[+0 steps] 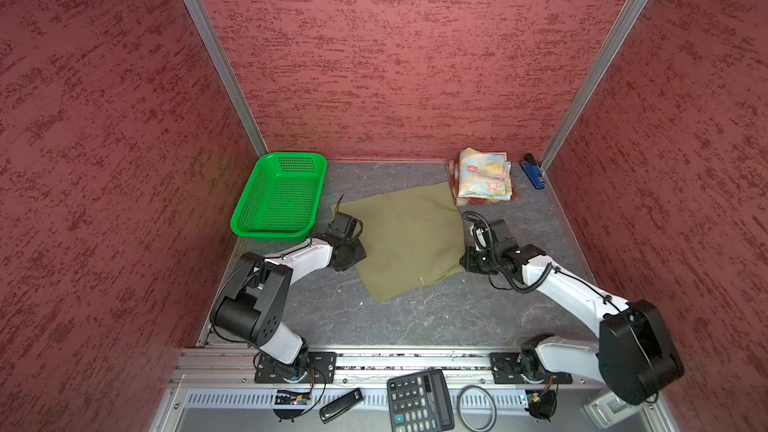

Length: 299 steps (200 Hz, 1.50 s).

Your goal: Fold and stack the skirts

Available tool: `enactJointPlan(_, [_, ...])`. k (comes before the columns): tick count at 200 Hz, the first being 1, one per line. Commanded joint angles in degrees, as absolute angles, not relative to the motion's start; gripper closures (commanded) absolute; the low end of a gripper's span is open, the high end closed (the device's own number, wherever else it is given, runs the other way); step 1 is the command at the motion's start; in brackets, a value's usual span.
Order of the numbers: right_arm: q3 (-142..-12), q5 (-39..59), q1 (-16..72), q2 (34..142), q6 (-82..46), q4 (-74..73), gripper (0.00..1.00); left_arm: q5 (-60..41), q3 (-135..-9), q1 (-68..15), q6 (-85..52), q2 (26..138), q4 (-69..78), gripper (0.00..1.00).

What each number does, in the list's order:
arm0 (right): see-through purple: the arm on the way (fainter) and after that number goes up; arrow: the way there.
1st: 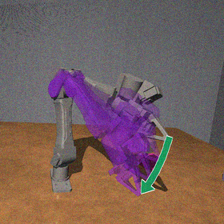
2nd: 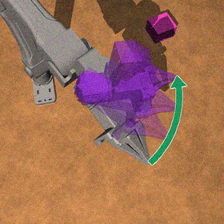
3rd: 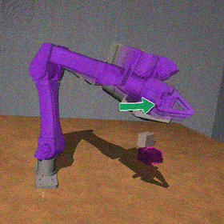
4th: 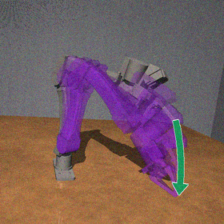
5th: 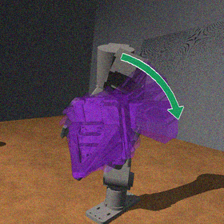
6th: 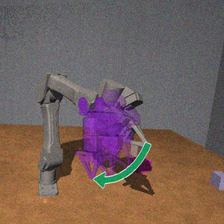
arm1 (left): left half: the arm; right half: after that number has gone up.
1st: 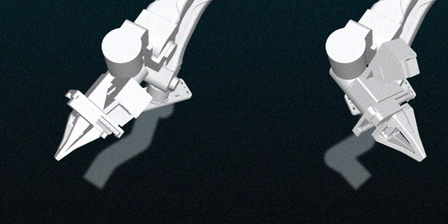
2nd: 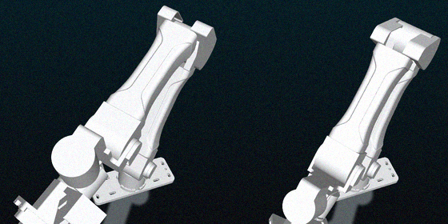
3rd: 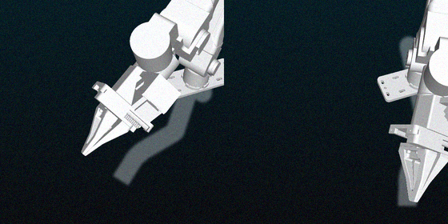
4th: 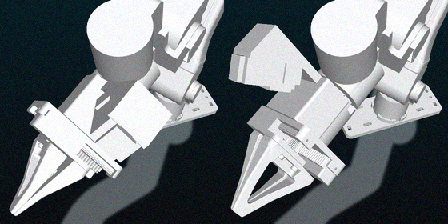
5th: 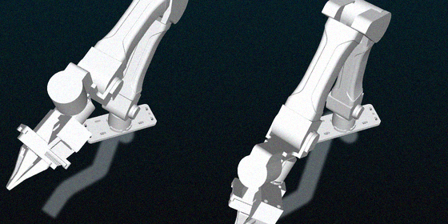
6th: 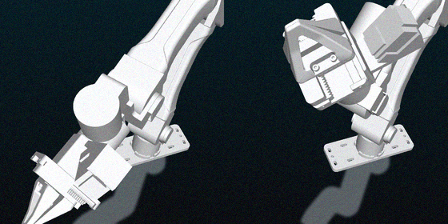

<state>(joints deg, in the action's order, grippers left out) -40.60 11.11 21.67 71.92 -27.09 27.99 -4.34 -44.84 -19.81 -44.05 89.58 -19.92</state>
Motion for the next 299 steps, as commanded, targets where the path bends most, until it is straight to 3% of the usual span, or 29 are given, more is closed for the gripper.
enactJointPlan(1, [-41.8, 6.6, 21.9, 69.3, -28.9, 33.7, 0.31, -3.4, -45.2, -17.8, -41.4, 88.2, -22.4, 0.54])
enactJointPlan(21, [-44.4, 6.9, 21.0, 70.0, -31.2, 31.7, 0.17, -3.0, -45.4, -16.8, -40.5, 87.2, -23.8, 0.52])
enactJointPlan(48, [-46.4, 12.5, 16.3, 76.9, -33.4, 24.1, 0.20, -2.9, -45.8, -16.4, -39.7, 86.8, -24.6, 0.52])
enactJointPlan(74, [-47.7, 18.5, 12.6, 86.0, -32.2, 15.4, 0.28, -2.9, -46.0, -16.3, -39.1, 86.8, -25.2, 0.52])
enactJointPlan(127, [-53.2, 17.9, 10.2, 97.0, -26.9, 7.8, 0.42, -2.7, -45.4, -16.0, -38.2, 86.2, -26.0, 0.52])
enactJointPlan(188, [-48.8, 19.9, 9.5, 101.8, -27.4, -0.6, 0.62, -2.6, -45.3, -15.6, -38.4, 87.3, -25.8, 0.52])
enactJointPlan(224, [-48.7, 18.5, 9.1, 102.1, -27.2, -2.6, 0.88, -2.8, -45.7, -15.6, -38.7, 88.8, -25.0, 0.53])
enactJointPlan(238, [-48.8, 17.4, 9.1, 100.5, -27.3, -1.6, 0.85, -2.8, -46.0, -15.5, -38.7, 89.1, -25.0, 0.53])
enactJointPlan(267, [-49.3, 12.3, 9.2, 96.5, -26.3, 4.4, 0.59, -2.6, -46.2, -15.6, -38.3, 89.2, -25.3, 0.53])
enactJointPlan(299, [-47.8, 12.1, 9.1, 94.2, -26.9, 10.2, 0.54, -2.5, -46.2, -15.5, -38.1, 89.1, -25.7, 0.53])
